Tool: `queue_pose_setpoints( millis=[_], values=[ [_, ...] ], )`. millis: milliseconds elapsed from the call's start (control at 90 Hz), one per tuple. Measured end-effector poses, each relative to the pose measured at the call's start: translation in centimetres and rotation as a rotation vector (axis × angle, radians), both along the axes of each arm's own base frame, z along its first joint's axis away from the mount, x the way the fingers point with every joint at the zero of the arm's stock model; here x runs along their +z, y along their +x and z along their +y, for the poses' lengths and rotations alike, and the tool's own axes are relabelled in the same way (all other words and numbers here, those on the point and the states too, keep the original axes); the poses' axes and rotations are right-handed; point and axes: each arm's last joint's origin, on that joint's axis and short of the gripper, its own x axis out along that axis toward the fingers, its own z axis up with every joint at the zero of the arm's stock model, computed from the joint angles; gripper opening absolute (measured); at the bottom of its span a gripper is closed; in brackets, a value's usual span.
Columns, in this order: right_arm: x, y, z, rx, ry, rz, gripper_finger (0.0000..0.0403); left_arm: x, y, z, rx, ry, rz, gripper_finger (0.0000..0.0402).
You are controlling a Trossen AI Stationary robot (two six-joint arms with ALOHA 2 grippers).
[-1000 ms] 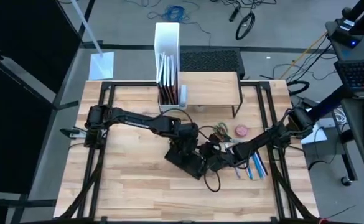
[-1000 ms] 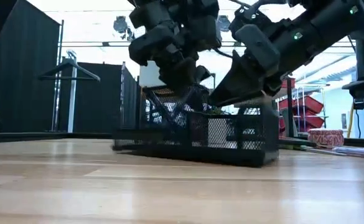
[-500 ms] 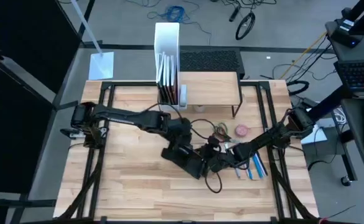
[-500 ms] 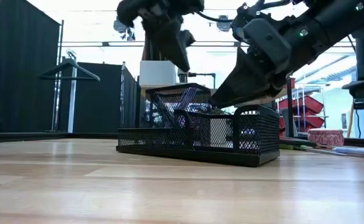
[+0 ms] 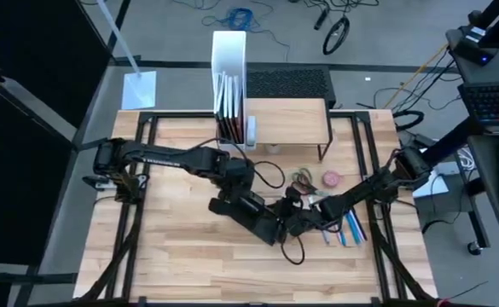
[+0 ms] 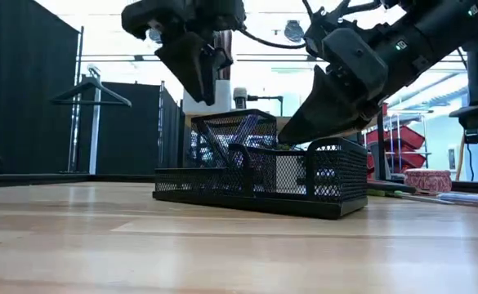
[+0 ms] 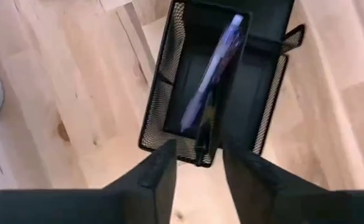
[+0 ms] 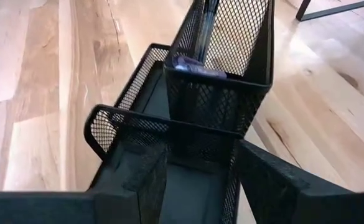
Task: Stock shelves
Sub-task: Remove the black pen from the desk organizer
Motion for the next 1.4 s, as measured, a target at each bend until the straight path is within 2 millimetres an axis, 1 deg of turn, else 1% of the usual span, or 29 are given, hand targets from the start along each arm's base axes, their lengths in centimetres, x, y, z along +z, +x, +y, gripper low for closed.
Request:
queue_pose_setpoints(
  millis=[78, 244, 544, 767, 844, 956, 1089, 1333, 1400],
  values=[
    [0.0, 0.0, 0.0, 0.000, -0.001, 0.003, 0.0171, -0.3, 0.2, 0.2, -0.013, 0.008, -0.019, 0.0133],
    [-0.1, 0.0, 0.0, -0.002, 0.000, 0.005, 0.0171, -1.7, 0.8, 0.4, -0.019, 0.006, 0.009, 0.0134],
    [-0.1, -0.1, 0.0, -0.002, -0.002, 0.010, 0.0171, -2.7, 0.8, 0.4, -0.046, 0.001, 0.071, 0.0134],
    [-0.1, -0.1, 0.0, -0.005, 0.000, 0.009, 0.0171, -3.5, 1.3, 0.4, -0.067, 0.008, 0.082, 0.0132],
    [-0.1, -0.1, 0.0, -0.008, 0.002, 0.008, 0.0171, -4.2, 1.5, 0.3, -0.074, 0.008, 0.102, 0.0121],
    [-0.1, -0.1, 0.0, -0.010, 0.004, 0.007, 0.0171, -4.9, 1.8, 0.3, -0.078, 0.004, 0.123, 0.0093],
    [-0.1, -0.1, 0.0, -0.014, 0.008, 0.006, 0.0171, -5.0, 1.8, 0.3, -0.079, 0.009, 0.130, 0.0066],
    [-0.1, -0.1, 0.0, -0.017, 0.014, 0.005, 0.0171, -4.5, 1.9, 0.1, -0.097, 0.014, 0.124, 0.0036],
    [-0.1, -0.1, 0.0, -0.018, 0.016, 0.005, 0.0171, -4.2, 2.1, -0.1, -0.099, 0.023, 0.112, 0.0034]
  ],
)
